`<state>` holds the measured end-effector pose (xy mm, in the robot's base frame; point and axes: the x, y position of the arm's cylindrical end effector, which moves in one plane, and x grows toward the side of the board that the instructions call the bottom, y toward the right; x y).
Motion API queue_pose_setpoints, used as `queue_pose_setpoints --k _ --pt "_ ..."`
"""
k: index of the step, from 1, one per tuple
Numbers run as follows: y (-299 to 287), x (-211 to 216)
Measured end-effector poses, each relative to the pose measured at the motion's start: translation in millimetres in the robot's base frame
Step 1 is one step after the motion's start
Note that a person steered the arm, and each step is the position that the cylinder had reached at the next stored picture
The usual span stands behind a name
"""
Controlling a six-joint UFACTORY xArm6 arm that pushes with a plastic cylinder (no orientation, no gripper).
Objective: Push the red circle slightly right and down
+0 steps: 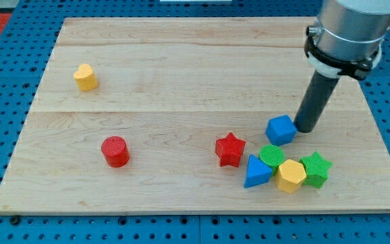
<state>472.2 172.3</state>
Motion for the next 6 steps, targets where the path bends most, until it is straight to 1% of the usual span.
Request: queue_pose_setpoints --k 1,2,3,4,5,6 --pt "-4 -37" --pt "-104 -18" --pt "-244 0" --pt "-343 1" --pt "-295 60" --pt "-160 63"
